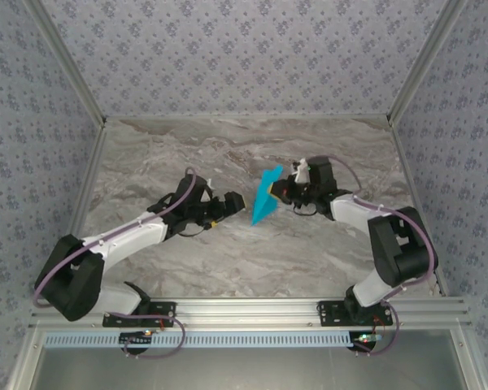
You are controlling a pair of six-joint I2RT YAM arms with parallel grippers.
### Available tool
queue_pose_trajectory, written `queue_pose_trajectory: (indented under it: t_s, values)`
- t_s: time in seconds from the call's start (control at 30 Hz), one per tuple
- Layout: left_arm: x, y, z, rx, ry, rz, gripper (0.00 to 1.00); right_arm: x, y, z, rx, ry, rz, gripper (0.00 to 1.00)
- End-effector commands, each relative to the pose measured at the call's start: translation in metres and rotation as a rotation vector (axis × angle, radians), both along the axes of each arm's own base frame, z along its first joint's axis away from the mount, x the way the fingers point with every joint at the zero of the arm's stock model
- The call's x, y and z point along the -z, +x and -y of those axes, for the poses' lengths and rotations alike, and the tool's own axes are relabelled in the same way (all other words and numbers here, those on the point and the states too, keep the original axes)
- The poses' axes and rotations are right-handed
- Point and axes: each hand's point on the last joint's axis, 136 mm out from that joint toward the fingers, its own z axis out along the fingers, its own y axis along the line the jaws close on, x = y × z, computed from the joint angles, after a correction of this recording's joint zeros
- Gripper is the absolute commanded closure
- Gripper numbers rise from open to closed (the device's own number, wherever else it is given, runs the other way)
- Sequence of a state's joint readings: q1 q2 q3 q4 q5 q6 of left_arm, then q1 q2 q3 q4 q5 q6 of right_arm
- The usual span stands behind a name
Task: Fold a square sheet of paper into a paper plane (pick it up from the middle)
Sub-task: Turn over the paper at the center of the table.
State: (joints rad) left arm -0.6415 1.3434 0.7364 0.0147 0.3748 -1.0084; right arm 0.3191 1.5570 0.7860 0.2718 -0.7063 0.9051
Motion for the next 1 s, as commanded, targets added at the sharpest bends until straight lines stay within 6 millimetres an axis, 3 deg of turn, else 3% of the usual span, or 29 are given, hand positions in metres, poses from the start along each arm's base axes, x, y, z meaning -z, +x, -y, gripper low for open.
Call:
queue_pose_trajectory:
  t_s: [0.0,0.13,0.2,0.43,0.77,0.97]
  values:
    - [-0.046,-0.005,0.026,0.081,-0.233,0.031,0.01,-0.059,0.002,-0.007,-0.056,0.165,0.062,0.96]
    - [-0.076,-0.005,0.042,0.129,-0.377,0.049,0.01,-0.086,0.001,-0.012,-0.074,0.237,0.068,0.95]
    - [-0.08,-0.006,0.048,0.145,-0.409,0.049,0.01,-0.096,0.001,-0.014,-0.079,0.278,0.07,0.94]
    - [-0.095,0.006,0.057,0.114,-0.538,0.105,0.08,-0.103,-0.008,-0.026,-0.121,0.306,0.032,0.94]
    - [-0.088,0.014,0.056,0.066,-0.547,0.111,0.4,-0.094,-0.017,-0.029,-0.152,0.298,-0.01,0.93]
    - [-0.081,0.015,0.056,0.063,-0.525,0.11,0.66,-0.083,-0.024,-0.028,-0.168,0.271,-0.038,0.89]
